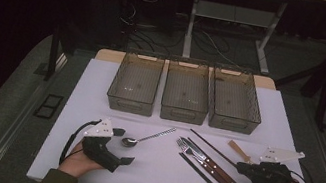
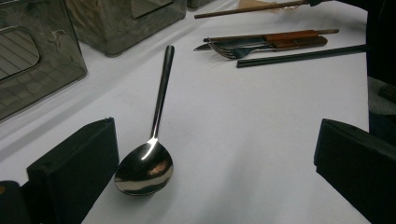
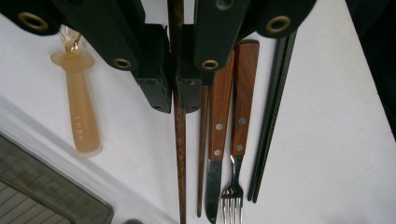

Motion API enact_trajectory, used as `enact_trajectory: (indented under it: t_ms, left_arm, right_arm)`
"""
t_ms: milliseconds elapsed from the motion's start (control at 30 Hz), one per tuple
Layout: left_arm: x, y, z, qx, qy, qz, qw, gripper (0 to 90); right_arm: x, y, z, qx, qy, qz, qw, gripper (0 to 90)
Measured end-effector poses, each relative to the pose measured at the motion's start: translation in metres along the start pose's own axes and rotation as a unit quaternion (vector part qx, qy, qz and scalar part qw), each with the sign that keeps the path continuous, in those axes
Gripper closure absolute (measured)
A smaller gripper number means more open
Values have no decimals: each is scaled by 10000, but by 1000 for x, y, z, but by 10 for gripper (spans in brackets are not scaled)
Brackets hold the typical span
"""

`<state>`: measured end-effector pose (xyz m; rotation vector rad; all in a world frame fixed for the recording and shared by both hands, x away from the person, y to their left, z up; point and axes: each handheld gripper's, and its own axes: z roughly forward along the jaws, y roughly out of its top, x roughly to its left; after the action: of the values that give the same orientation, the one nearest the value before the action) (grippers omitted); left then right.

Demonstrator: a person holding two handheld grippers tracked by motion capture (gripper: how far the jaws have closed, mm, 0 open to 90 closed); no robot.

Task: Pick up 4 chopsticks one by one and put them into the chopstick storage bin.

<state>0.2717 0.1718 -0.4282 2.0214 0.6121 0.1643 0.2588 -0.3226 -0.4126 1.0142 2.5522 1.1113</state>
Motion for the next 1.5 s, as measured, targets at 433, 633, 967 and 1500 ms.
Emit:
enact_trajectory:
  t_ms: [433,633,967,1500]
  left_arm:
    - [0,0,0,-7,0,-6,10000,0]
    - [0,0,0,-10,5,3,10000,0]
    - [0,0,1,-25,11,-4,10000,0]
    - [0,0,3,-32,-8,4,10000,0]
  right_arm:
    - [0,4,-1,-178,230,3,9996,846]
    - [-1,7,-4,-316,276,7,9991,846]
    - [-3,19,-12,-647,251,-15,9976,846]
    - [-3,50,-11,-984,293,43,9947,845]
